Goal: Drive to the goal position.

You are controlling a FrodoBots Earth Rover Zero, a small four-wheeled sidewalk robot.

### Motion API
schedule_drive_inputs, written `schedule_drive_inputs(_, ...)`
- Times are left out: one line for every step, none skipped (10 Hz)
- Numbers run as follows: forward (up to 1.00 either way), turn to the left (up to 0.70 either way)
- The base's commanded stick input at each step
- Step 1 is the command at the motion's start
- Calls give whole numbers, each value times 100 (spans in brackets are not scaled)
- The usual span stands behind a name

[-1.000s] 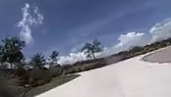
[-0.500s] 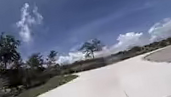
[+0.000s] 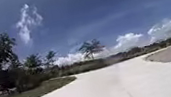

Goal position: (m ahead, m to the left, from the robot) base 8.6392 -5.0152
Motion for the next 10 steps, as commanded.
schedule_drive_inputs(85,4)
schedule_drive_inputs(85,4)
schedule_drive_inputs(85,4)
schedule_drive_inputs(85,4)
schedule_drive_inputs(85,4)
schedule_drive_inputs(85,4)
schedule_drive_inputs(85,4)
schedule_drive_inputs(85,4)
schedule_drive_inputs(85,4)
schedule_drive_inputs(85,4)
